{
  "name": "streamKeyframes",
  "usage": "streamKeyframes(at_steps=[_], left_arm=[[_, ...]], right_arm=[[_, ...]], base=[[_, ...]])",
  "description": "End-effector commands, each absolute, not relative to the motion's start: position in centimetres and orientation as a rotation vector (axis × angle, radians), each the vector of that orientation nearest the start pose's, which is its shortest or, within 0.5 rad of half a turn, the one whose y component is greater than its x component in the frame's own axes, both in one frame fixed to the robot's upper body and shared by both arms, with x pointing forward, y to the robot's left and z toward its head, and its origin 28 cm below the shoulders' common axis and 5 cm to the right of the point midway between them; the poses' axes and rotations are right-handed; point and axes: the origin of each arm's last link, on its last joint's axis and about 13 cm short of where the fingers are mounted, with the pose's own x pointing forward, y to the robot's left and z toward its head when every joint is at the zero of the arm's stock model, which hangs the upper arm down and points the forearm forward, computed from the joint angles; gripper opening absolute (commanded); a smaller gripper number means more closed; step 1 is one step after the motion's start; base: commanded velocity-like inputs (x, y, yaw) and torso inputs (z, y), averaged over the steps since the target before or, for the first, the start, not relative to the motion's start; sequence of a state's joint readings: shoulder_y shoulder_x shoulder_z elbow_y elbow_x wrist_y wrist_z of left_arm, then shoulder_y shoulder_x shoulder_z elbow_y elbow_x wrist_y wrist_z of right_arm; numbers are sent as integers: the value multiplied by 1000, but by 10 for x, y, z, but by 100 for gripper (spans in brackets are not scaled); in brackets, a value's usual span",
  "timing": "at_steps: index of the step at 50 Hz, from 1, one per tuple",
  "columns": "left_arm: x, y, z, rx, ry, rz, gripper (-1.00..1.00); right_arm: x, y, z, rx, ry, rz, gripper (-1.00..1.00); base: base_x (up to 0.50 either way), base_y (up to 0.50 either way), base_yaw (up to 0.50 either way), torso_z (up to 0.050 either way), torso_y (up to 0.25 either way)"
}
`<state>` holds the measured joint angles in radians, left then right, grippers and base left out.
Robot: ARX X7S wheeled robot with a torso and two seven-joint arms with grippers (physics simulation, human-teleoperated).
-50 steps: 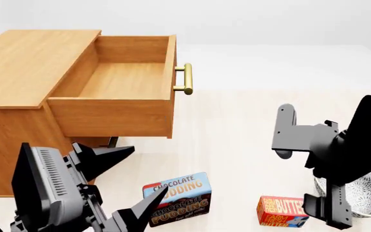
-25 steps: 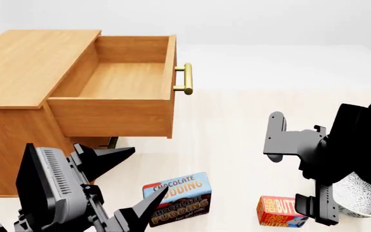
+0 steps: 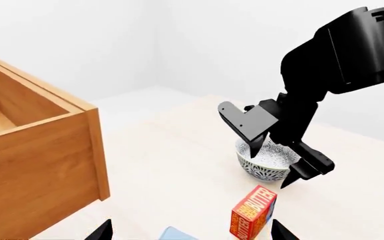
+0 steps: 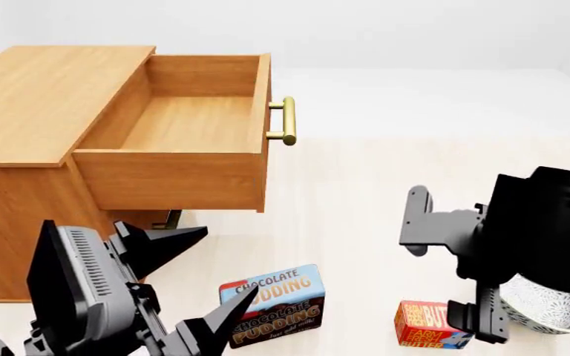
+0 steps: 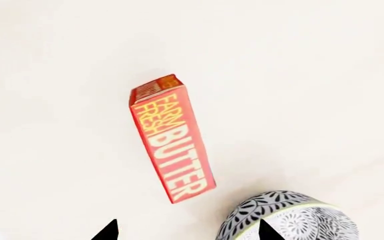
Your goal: Put the butter at the back in the top drawer of the cabinet and close it.
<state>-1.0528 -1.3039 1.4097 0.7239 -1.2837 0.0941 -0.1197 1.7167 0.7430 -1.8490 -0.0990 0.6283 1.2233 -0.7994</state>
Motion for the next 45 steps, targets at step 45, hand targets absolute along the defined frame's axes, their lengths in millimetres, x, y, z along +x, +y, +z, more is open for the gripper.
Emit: streamKeyframes(at_steps=[45], left_arm=[[179,259,189,-7,102,-876,100]], right_arm=[[332,-203,188,-1032,1331,770,100]], base=[[0,0,0,0,0]])
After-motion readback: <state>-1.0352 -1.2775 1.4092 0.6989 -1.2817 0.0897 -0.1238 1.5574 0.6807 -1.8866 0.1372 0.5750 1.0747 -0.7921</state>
